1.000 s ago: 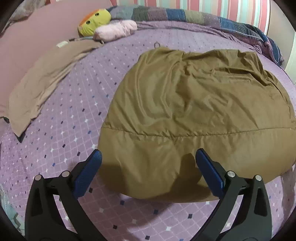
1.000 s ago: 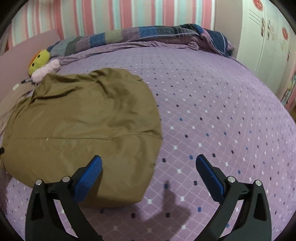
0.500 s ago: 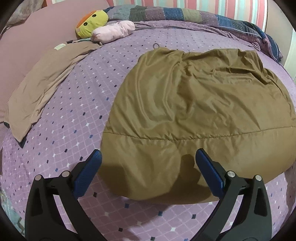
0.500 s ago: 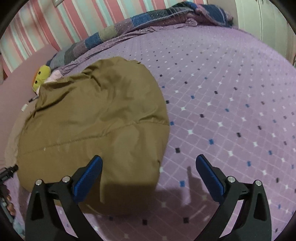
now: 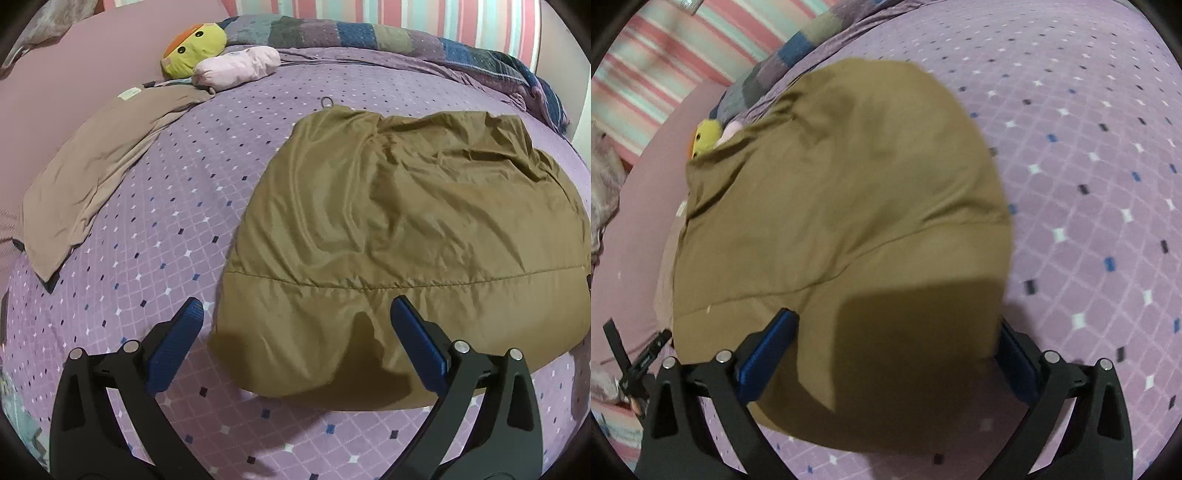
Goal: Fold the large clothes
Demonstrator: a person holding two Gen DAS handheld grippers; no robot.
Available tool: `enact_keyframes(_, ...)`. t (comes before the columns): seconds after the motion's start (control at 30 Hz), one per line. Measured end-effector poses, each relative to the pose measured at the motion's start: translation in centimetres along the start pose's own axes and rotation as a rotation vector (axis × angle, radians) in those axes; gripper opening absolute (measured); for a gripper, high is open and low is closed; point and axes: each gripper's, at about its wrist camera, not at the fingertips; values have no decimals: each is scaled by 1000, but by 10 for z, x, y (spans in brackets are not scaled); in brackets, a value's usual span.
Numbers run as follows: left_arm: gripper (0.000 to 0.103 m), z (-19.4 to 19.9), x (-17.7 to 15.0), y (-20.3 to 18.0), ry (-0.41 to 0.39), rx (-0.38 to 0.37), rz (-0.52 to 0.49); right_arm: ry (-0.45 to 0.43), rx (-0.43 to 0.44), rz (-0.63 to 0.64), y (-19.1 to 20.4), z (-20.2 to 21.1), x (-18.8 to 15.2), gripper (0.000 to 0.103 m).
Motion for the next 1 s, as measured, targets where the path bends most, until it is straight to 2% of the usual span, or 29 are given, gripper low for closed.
enact_keyframes(0.07, 100, -1, 0, -3, 3, -6, -9, 7, 0, 26, 13, -5, -2, 96)
enact_keyframes(0.23, 100, -6, 2, -10, 6, -4, -38, -11, -68, 69, 37, -10, 3, 93)
enact_keyframes(0.3, 100, -8, 0, -9, 5, -3, -43, -12, -103, 114, 51, -10, 5, 85)
enact_keyframes(0.37, 100, -10, -1, -5, 5, -5, -32, -12, -129, 166, 67, -9, 9, 68)
enact_keyframes(0.43, 100, -13, -2, 1, 12, -11, -18, -6, -155, 222, 84, -11, 10, 55)
enact_keyframes(0.57, 100, -14, 0, 14, 10, -12, 3, -8, -224, 290, 113, -18, 13, 43)
enact_keyframes(0.73, 100, -14, 1, 33, 18, -30, 28, -7, -274, 313, 127, -22, 14, 42)
enact_keyframes(1.0, 100, -37, 9, 54, 52, -125, 58, -3, -298, 329, 131, -21, 13, 42)
Point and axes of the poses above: each gripper's, at about its wrist camera, not at the fingertips, and z roughly against the way its jaws point, y to its left, x to its top, and after that the axes turned 4 degrees about -x, right-handed
